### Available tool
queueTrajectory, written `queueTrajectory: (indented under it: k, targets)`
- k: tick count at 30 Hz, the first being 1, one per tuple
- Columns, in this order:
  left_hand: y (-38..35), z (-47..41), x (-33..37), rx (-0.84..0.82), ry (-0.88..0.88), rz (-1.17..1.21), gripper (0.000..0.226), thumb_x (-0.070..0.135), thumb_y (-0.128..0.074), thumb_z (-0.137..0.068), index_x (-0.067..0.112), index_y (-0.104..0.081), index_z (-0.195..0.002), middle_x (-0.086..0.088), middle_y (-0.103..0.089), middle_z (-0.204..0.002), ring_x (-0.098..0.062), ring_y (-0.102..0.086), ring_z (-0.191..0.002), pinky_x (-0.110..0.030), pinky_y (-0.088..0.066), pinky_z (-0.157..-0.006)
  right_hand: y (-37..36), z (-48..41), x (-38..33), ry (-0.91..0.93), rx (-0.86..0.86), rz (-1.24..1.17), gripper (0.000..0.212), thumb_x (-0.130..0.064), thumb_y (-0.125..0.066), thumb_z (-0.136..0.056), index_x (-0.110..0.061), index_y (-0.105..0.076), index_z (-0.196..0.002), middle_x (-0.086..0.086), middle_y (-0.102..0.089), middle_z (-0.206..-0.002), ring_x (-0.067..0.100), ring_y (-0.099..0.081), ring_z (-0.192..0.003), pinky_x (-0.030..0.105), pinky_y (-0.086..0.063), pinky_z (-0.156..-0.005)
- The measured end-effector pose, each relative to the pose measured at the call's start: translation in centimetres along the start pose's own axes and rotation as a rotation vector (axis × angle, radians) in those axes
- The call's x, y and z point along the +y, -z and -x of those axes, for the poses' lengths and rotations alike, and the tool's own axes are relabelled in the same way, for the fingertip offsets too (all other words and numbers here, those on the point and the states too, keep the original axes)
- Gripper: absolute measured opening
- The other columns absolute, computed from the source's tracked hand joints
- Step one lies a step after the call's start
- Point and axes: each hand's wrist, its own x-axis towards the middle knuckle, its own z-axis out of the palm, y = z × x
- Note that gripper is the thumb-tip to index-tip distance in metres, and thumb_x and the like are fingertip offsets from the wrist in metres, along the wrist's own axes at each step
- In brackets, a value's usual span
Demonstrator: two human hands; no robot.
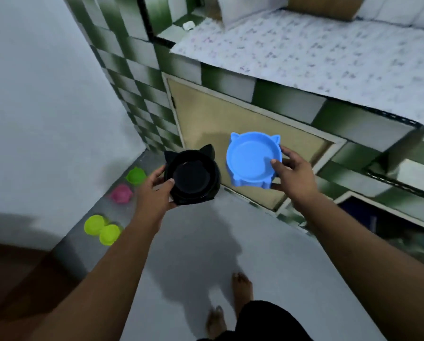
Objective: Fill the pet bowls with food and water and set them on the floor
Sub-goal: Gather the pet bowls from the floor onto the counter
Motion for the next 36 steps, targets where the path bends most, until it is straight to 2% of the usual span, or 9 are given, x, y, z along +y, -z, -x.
queueTrajectory:
  k: [4,10,15,18,21,23,28,32,36]
  targets:
    - [-4.8,3.2,-0.2,-0.131,-0.063,-0.150,0.044,0.014,-0.062,-0.102,0.032,-0.058,-0.142,0.003,-0.062,-0.131,-0.009,-0.065,-0.108,-0.043,-0.063,-0.074,6.8,4.1,0.6,-0.009,0.167,-0.047,0.044,-0.015,-0.066,-0.095,-0.025,-0.056,-0.137,0.009,-0.063,-0.121,0.030,-0.067,-0.104,0.052,-0.062,-0.066]
    - [-14.9,7.8,-0.1,-0.353,-0.099,-0.227,0.042,0.011,-0.059,-0.103,0.026,-0.057,-0.142,0.001,-0.062,-0.134,-0.012,-0.066,-0.107,-0.038,-0.062,-0.071,18.4,8.6,0.8,0.057,0.388,-0.049,0.045,-0.018,-0.065,-0.095,-0.027,-0.056,-0.138,0.005,-0.065,-0.116,0.024,-0.068,-0.100,0.044,-0.062,-0.061]
    - [-24.5,13.6,-1.9,-0.513,-0.097,-0.280,0.042,0.009,-0.059,-0.102,0.024,-0.058,-0.141,0.002,-0.064,-0.127,-0.011,-0.066,-0.103,-0.037,-0.064,-0.069,29.4,11.9,2.7,0.055,0.555,0.003,0.044,-0.020,-0.066,-0.094,-0.029,-0.057,-0.136,0.001,-0.072,-0.108,0.019,-0.071,-0.095,0.041,-0.063,-0.066]
    - [-30.6,16.7,-3.7,-0.523,-0.091,-0.285,0.044,0.010,-0.060,-0.101,0.024,-0.057,-0.142,0.002,-0.064,-0.126,-0.016,-0.067,-0.106,-0.040,-0.063,-0.070,36.5,13.3,2.8,0.031,0.592,0.001,0.046,-0.019,-0.066,-0.094,-0.028,-0.056,-0.138,0.002,-0.070,-0.111,0.023,-0.071,-0.093,0.040,-0.062,-0.062]
    - [-36.6,19.7,-5.5,-0.543,-0.081,-0.269,0.042,0.011,-0.060,-0.101,0.025,-0.059,-0.141,0.002,-0.065,-0.125,-0.011,-0.066,-0.102,-0.038,-0.062,-0.070,43.6,13.9,2.3,0.031,0.633,0.011,0.044,-0.020,-0.067,-0.093,-0.030,-0.058,-0.135,0.000,-0.068,-0.112,0.028,-0.072,-0.092,0.050,-0.063,-0.065]
    - [-41.7,22.1,-7.0,-0.550,-0.079,-0.299,0.040,0.012,-0.061,-0.101,0.025,-0.060,-0.139,-0.001,-0.065,-0.128,-0.011,-0.066,-0.102,-0.038,-0.062,-0.069,49.2,14.6,2.0,0.026,0.664,-0.007,0.043,-0.020,-0.068,-0.093,-0.029,-0.058,-0.134,0.004,-0.065,-0.115,0.028,-0.071,-0.095,0.049,-0.063,-0.063]
    - [-50.0,25.1,-8.4,-0.575,-0.056,-0.289,0.040,0.009,-0.061,-0.101,0.022,-0.059,-0.140,-0.001,-0.065,-0.127,-0.025,-0.068,-0.111,-0.037,-0.064,-0.064,56.8,14.8,1.7,0.020,0.700,-0.037,0.044,-0.019,-0.068,-0.093,-0.026,-0.058,-0.135,0.005,-0.065,-0.115,0.027,-0.067,-0.101,0.056,-0.061,-0.065]
    - [-56.5,26.3,-8.6,-0.624,-0.051,-0.318,0.040,0.010,-0.062,-0.100,0.025,-0.060,-0.138,0.005,-0.067,-0.113,-0.022,-0.068,-0.107,-0.047,-0.063,-0.082,61.8,13.6,1.7,0.002,0.742,-0.081,0.045,-0.019,-0.068,-0.092,-0.027,-0.058,-0.135,0.011,-0.064,-0.113,0.030,-0.067,-0.101,0.054,-0.061,-0.062]
    - [-62.7,25.7,-8.8,-0.638,-0.051,-0.315,0.038,0.009,-0.063,-0.100,0.026,-0.062,-0.134,0.004,-0.066,-0.117,-0.021,-0.067,-0.108,-0.042,-0.063,-0.073,65.7,11.4,1.6,0.014,0.766,-0.096,0.046,-0.017,-0.067,-0.093,-0.026,-0.056,-0.137,0.011,-0.064,-0.116,0.028,-0.067,-0.101,0.052,-0.062,-0.063]
